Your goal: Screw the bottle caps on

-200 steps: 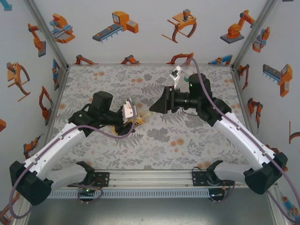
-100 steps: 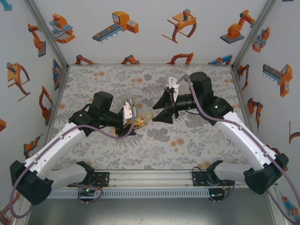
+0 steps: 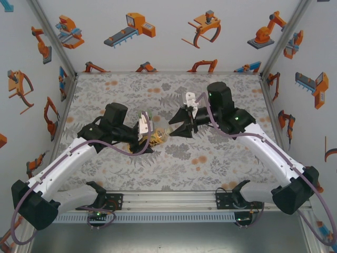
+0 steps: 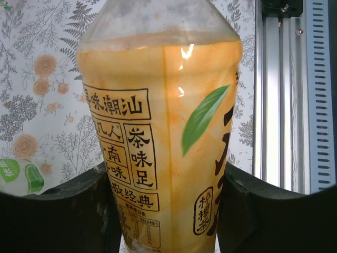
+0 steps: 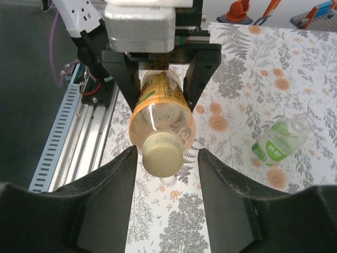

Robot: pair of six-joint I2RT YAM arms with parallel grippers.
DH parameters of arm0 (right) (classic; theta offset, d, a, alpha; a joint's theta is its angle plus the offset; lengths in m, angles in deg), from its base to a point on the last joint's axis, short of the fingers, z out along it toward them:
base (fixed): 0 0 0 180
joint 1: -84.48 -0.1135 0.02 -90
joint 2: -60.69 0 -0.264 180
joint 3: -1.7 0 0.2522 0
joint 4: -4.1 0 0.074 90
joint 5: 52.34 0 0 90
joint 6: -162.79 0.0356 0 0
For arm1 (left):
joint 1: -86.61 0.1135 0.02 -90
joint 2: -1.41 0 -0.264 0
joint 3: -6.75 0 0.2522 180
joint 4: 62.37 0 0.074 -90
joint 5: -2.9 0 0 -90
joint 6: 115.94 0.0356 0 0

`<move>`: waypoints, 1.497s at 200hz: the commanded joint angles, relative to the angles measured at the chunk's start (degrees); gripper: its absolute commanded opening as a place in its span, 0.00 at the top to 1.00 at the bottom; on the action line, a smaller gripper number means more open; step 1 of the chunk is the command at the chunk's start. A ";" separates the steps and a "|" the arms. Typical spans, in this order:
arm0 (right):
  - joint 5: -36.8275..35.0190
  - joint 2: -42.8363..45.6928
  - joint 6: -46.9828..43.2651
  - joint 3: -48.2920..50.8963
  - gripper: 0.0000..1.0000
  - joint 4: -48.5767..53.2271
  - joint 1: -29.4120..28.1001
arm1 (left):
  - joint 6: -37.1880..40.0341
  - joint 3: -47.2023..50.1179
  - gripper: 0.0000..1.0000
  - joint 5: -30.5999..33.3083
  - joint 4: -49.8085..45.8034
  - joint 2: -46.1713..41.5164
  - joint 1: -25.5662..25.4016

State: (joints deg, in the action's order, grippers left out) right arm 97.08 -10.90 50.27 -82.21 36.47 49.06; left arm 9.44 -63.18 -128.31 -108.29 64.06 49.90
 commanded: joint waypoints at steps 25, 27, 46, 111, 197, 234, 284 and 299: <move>2.37 -0.85 -2.09 1.35 0.54 -1.26 0.00 | 1.41 -1.93 1.00 -2.13 -0.97 0.24 0.13; 2.41 -0.84 -2.13 1.34 0.54 -1.22 0.00 | 1.44 -1.93 1.00 -2.14 -0.97 0.25 0.12; 2.43 -0.57 -2.09 1.52 0.57 -1.38 0.00 | 1.45 -1.93 1.00 -2.17 -0.97 0.27 0.09; 3.28 0.43 -0.21 2.24 0.55 -3.78 0.00 | 1.41 -1.89 1.00 -2.01 -0.98 0.54 0.12; 3.48 1.06 0.46 2.86 0.63 -4.61 0.00 | 1.36 -2.24 1.00 -1.71 -1.52 0.89 0.09; 2.11 0.70 2.39 2.52 0.81 -4.26 0.00 | 1.54 -2.14 1.00 -1.47 -1.52 0.54 0.09; -4.86 0.48 24.86 3.06 1.00 -7.78 -0.02 | 0.83 -1.52 1.00 3.18 -0.17 -1.25 0.13; -10.26 0.77 38.89 4.99 1.00 -12.65 0.00 | 0.11 -0.59 1.00 5.34 1.56 -2.25 0.14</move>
State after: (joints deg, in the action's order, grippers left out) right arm 94.44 -10.96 66.90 -79.37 30.48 49.04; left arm 9.44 -63.57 -126.57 -108.66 64.13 49.90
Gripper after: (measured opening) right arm 0.336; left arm 0.546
